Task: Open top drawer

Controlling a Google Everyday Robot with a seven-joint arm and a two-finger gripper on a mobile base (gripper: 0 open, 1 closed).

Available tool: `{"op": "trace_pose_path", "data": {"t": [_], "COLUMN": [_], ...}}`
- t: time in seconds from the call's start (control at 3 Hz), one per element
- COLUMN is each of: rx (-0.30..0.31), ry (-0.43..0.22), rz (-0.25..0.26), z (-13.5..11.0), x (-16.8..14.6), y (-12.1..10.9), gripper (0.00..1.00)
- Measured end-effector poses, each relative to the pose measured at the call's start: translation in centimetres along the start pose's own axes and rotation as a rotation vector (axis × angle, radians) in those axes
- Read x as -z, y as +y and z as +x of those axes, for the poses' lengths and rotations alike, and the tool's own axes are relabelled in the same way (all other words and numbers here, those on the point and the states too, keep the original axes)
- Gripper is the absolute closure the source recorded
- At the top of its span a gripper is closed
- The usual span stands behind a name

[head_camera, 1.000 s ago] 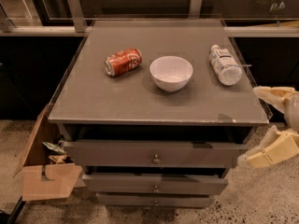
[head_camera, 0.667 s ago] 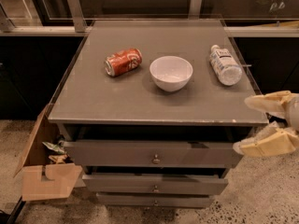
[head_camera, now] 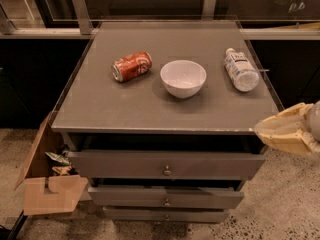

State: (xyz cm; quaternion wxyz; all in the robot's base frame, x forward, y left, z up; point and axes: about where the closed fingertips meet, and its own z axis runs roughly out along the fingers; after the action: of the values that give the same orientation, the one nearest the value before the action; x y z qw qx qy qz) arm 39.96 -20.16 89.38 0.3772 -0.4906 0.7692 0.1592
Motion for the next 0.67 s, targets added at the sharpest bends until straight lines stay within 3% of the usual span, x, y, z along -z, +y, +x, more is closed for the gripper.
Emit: {"op": "trace_pose_path", "data": {"t": [0.33,0.67], "rx": [0.0,-0.011], "ry": [-0.001,-0.031], "rz": [0.001,0.029], "z": [-0.03,0.46], "x": [-0.03,-0.84], "y": [0.04,0.29], "gripper": [0.96,1.0]}}
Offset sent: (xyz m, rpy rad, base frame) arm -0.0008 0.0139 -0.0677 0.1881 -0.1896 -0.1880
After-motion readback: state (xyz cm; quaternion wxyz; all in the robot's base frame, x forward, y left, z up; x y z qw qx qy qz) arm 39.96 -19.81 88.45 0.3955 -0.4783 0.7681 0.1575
